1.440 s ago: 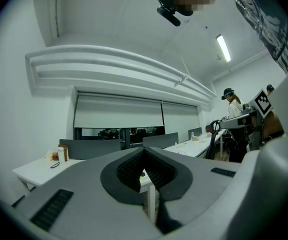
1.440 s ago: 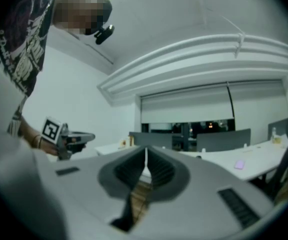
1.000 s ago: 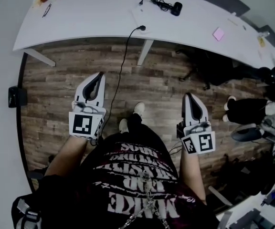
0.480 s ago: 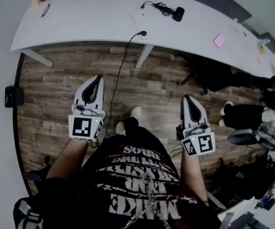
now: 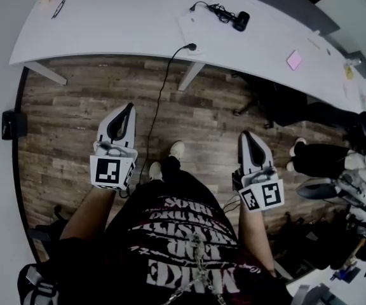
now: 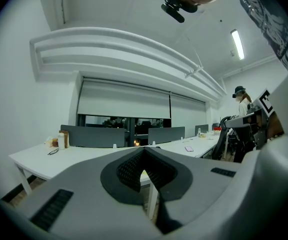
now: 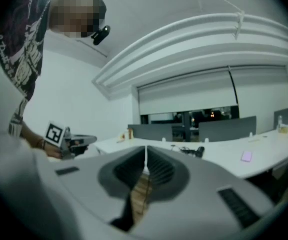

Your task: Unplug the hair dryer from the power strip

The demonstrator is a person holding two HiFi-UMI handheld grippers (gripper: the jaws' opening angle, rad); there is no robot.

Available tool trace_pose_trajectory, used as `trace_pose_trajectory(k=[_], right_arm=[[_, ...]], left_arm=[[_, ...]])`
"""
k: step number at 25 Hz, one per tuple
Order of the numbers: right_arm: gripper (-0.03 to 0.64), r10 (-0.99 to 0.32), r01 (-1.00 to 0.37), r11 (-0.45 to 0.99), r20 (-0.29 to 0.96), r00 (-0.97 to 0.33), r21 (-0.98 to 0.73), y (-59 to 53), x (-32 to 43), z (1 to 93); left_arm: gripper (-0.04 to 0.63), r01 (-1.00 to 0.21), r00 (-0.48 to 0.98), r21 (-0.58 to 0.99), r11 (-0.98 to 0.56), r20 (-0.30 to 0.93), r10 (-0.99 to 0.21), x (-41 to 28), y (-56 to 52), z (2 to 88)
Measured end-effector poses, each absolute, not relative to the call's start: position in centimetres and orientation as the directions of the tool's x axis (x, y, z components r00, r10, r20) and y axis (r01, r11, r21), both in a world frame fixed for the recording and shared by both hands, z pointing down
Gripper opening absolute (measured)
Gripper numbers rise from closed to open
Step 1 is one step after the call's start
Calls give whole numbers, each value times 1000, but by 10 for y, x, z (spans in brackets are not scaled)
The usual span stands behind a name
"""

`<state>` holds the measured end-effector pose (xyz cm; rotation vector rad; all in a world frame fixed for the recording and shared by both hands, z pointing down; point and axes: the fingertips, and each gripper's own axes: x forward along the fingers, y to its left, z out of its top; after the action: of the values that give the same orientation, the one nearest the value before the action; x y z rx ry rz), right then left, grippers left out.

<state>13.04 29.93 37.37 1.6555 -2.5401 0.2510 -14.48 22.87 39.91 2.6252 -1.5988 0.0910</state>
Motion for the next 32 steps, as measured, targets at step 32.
trace_pose_trajectory(k=[32], right_arm=[[35,-899,-889,430,18,-437,-157,189,230,348]], left_arm=[[23,-915,390,-102,-389,11,-921,-73,133,335]])
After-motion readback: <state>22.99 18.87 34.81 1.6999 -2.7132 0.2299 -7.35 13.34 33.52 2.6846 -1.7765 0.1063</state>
